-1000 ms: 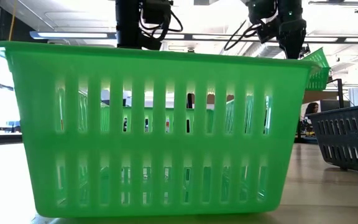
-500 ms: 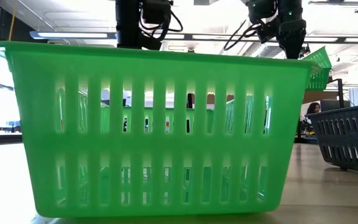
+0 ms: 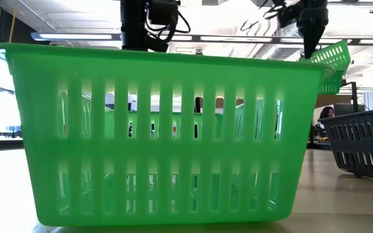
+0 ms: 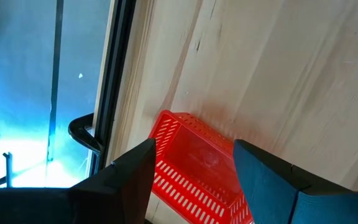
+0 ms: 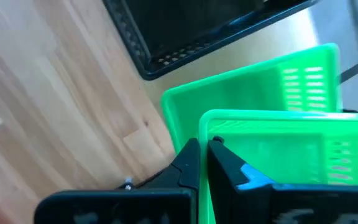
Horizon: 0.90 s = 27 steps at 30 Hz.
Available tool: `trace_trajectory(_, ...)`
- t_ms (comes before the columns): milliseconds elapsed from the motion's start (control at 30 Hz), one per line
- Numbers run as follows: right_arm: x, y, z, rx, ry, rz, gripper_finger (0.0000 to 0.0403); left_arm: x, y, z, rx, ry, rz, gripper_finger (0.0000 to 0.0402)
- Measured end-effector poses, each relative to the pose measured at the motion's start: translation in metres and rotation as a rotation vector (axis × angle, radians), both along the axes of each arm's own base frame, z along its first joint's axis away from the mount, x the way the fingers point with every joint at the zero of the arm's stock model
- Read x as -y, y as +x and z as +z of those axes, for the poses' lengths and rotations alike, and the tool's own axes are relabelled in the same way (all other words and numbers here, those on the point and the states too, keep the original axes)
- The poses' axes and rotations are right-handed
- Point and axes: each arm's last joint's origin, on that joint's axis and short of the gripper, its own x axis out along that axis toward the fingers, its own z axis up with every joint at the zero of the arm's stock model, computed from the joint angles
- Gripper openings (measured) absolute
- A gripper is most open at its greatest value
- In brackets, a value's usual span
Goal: Stack baskets on shelf by color
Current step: Stack the top green basket on top of the other green basket on the shelf
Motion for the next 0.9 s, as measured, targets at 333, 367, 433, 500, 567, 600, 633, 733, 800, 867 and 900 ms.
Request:
trace_trajectory(333,-0.011,-0.010,0.023,0.222,-0.114,0.154,0.0000,0.000,0.000,0.000,0.000,0.000,0.000,0.0207)
trace_trajectory(367,-0.012,-0.010,0.023,0.220,-0.111,0.175,0.0000,0.000,0.000,0.000,0.000,0.000,0.000,0.0207)
trace_trajectory(433,-0.013,-0.011,0.022,0.205,-0.097,0.211,0.0000,0.000,0.000,0.000,0.000,0.000,0.000,0.0207)
trace_trajectory(500,-0.014,-0.011,0.020,0.186,-0.077,0.250,0.0000,0.000,0.000,0.000,0.000,0.000,0.000,0.0207)
trace_trajectory(567,-0.014,-0.013,0.019,0.175,-0.056,0.273,0.0000,0.000,0.000,0.000,0.000,0.000,0.000,0.0207)
trace_trajectory(600,-0.013,-0.014,0.019,0.178,-0.049,0.273,0.0000,0.000,0.000,0.000,0.000,0.000,0.000,0.0207)
trace_trajectory(633,-0.012,-0.016,0.019,0.181,-0.044,0.267,0.0000,0.000,0.000,0.000,0.000,0.000,0.000,0.0207)
trace_trajectory(733,-0.007,-0.020,0.019,0.179,-0.051,0.248,0.0000,0.000,0.000,0.000,0.000,0.000,0.000,0.0207)
trace_trajectory(800,-0.003,-0.022,0.020,0.189,-0.051,0.241,0.0000,0.000,0.000,0.000,0.000,0.000,0.000,0.0207)
trace_trajectory(867,0.000,-0.024,0.020,0.207,-0.047,0.228,0.0000,0.000,0.000,0.000,0.000,0.000,0.000,0.0207)
trace_trajectory(900,0.001,-0.025,0.020,0.211,-0.049,0.222,0.0000,0.000,0.000,0.000,0.000,0.000,0.000,0.0207)
